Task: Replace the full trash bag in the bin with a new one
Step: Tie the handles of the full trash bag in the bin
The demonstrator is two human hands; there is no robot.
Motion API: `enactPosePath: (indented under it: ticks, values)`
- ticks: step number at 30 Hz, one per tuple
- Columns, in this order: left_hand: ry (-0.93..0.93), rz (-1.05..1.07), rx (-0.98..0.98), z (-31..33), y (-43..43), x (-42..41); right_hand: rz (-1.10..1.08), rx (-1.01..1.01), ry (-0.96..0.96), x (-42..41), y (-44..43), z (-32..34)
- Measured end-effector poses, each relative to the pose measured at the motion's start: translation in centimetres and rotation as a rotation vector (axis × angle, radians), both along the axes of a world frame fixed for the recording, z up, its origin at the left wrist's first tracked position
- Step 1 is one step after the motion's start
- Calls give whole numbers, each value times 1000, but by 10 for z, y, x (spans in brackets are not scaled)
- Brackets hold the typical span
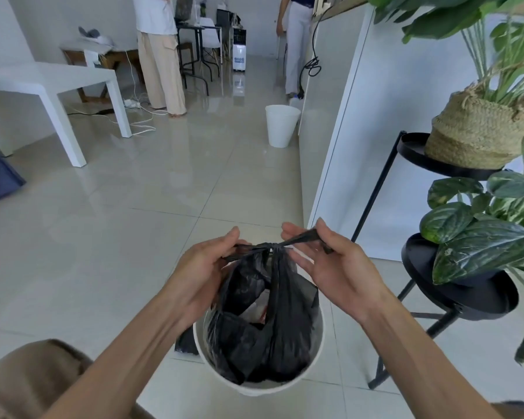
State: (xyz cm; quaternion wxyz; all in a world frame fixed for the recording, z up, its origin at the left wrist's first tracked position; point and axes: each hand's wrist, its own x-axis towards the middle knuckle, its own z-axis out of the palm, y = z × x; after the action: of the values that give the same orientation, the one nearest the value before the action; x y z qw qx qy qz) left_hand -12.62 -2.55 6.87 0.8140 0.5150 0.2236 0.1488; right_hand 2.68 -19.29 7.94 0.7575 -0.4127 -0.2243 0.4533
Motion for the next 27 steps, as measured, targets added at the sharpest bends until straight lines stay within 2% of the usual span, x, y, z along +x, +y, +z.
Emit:
enactPosePath:
  ticks: [3, 6, 9, 12, 16, 18, 21, 23, 27]
  values:
    - [-84, -55, -179, 6, 2, 4, -16, 165, 318, -5, 13, 11]
    - [-307, 3, -331, 3, 14, 3, -156, 189, 427, -2, 18, 14]
    - [-421, 60, -469, -9, 19, -2, -309, 161, 540, 3, 18, 6]
    - [-495, 73, -552, -13, 16, 1, -345, 137, 580, 3, 23, -3]
    - [-494, 140, -553, -7, 15, 18, -331, 67, 466, 4, 35, -9]
    - [-379, 183, -489, -10, 21, 22, -334, 2, 350, 16, 33, -15]
    - [-87, 337, -63, -32, 36, 16, -370, -156, 197, 38, 15, -41]
    - [40, 393, 143, -54, 44, 8, -416, -271, 160, 51, -3, -68]
    - [200, 457, 311, -92, 49, -2, -474, -389, 127, 61, -24, -119]
